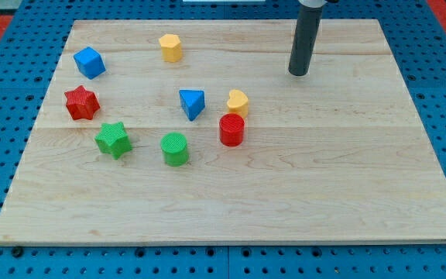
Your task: Move yellow hexagon to the top left
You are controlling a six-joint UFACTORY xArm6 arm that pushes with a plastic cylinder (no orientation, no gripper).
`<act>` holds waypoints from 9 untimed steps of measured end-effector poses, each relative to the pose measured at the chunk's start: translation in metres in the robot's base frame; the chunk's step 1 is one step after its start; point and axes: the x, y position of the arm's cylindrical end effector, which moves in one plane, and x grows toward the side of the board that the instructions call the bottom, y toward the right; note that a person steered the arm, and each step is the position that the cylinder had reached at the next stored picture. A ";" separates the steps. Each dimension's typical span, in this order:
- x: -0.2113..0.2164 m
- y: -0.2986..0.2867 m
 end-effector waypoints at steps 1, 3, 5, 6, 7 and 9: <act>0.000 0.000; 0.004 0.001; -0.001 -0.006; -0.001 -0.009; -0.001 -0.002; -0.065 -0.119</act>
